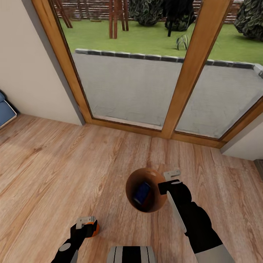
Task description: Put the three can of soda from the living room inside the tash can in the kitchen.
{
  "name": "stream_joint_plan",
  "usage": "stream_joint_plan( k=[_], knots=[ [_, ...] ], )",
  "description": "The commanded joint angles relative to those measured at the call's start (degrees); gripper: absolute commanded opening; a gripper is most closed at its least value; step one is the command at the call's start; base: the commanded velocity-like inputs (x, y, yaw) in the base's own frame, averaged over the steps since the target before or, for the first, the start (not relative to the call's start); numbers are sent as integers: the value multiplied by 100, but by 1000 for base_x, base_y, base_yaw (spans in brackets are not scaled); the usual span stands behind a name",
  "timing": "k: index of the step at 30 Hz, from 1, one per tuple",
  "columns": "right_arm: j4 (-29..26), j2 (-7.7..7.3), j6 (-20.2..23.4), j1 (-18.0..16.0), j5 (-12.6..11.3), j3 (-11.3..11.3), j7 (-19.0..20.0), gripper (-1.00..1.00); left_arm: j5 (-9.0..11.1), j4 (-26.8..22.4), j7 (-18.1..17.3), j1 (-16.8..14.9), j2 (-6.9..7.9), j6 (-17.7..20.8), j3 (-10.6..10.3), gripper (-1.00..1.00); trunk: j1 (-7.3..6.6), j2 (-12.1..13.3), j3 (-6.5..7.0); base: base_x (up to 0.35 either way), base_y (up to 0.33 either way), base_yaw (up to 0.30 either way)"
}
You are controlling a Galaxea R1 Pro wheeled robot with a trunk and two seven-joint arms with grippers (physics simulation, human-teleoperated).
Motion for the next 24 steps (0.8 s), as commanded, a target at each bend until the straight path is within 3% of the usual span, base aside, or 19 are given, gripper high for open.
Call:
stream_joint_plan(
  k=[1, 10, 24],
  knots=[
    [-1, 1, -9, -1, -85, 1, 30, -100, 0, 1, 0, 0, 0, 0, -1, 100, 0, 0, 0, 0, 0, 0],
    [-21, 3, -7, -1, -85, 1, 30, -100, 0, 1, 0, 0, 0, 0, -3, 100, 153, -281, -125, 0, 0, 0],
    [-27, 1, -7, -1, -85, 1, 30, -100, 0, 1, 0, 0, 0, 0, -3, 100, 153, -281, -148, 0, 0, 0]
  ],
)
